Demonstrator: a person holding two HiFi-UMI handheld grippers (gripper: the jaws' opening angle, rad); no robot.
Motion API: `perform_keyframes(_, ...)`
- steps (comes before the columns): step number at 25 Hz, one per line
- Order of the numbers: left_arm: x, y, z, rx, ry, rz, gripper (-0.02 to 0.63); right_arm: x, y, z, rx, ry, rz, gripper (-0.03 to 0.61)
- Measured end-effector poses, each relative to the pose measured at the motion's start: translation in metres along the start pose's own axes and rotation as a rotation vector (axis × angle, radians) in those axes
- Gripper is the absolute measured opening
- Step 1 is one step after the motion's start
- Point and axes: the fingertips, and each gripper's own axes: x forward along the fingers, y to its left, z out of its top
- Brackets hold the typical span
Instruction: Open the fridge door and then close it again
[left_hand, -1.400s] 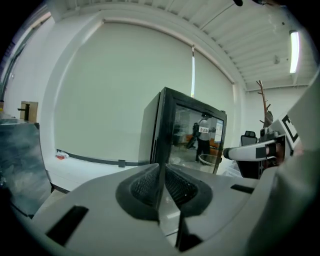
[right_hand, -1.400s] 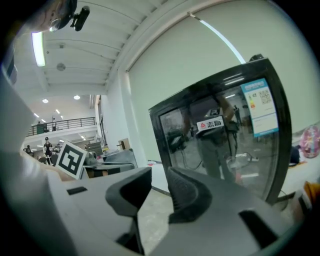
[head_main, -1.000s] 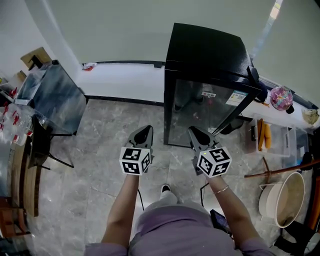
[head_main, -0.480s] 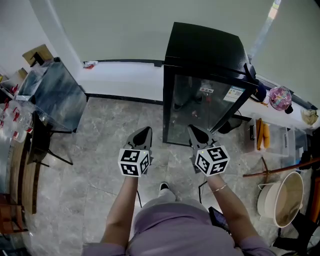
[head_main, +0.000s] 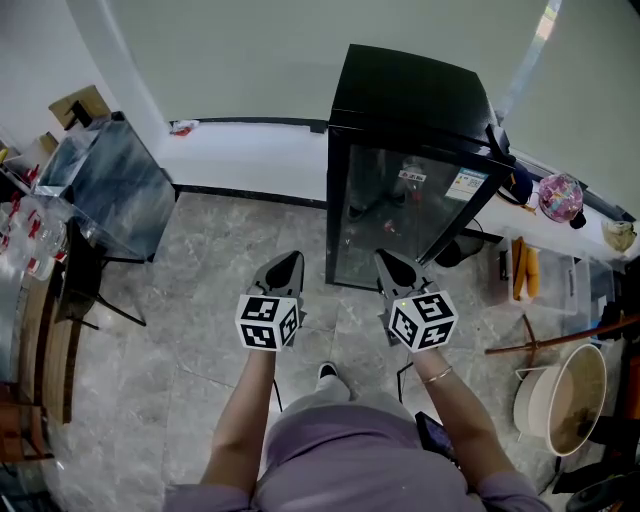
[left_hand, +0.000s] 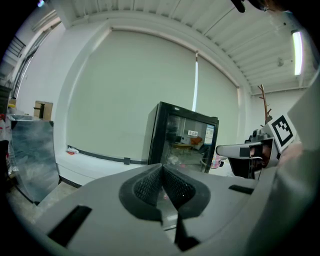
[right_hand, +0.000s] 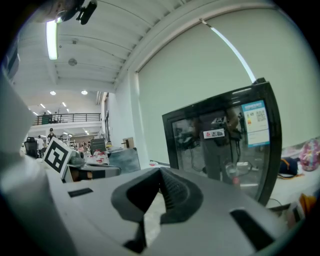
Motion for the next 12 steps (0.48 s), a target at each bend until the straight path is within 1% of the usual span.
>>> perform_keyframes(12, -0.0015, 0.0015, 0.0002, -0.001, -0.005, 0.008, 0.003, 0.0010, 0.0020, -0.0025, -0.018, 0.008, 0.003, 0.003)
